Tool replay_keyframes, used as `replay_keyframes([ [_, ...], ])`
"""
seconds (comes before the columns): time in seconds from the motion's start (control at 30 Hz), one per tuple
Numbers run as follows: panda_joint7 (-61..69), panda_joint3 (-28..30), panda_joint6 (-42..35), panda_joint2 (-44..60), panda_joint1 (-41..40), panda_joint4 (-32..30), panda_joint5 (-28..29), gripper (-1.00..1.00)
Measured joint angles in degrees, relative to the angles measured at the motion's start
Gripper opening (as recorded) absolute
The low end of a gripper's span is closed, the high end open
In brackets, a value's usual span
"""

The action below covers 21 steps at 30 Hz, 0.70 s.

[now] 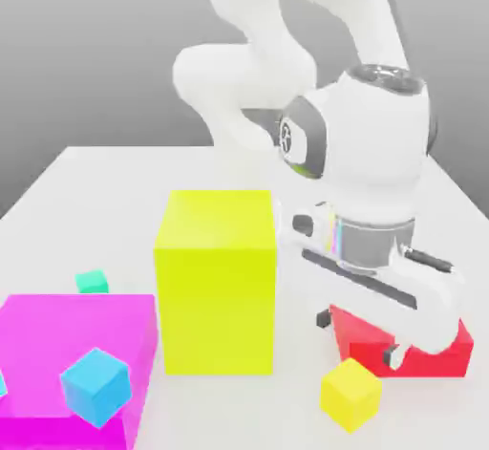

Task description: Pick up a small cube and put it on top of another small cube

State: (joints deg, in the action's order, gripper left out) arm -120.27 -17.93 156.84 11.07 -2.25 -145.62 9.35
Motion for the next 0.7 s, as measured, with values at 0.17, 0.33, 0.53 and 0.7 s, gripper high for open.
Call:
replay_keyframes([
  [0.17,-6.17,6.32,7.63,10.3,5.29,1.64,6.31,0.0],
  [0.33,-6.68,7.08,8.58,11.36,5.92,1.86,6.97,-1.0],
  [0.53,-3.82,3.9,4.46,6.03,3.56,0.71,3.13,-1.0],
  [0.7,0.07,5.19,-2.58,-0.36,-1.44,4.29,-0.99,-1.0],
])
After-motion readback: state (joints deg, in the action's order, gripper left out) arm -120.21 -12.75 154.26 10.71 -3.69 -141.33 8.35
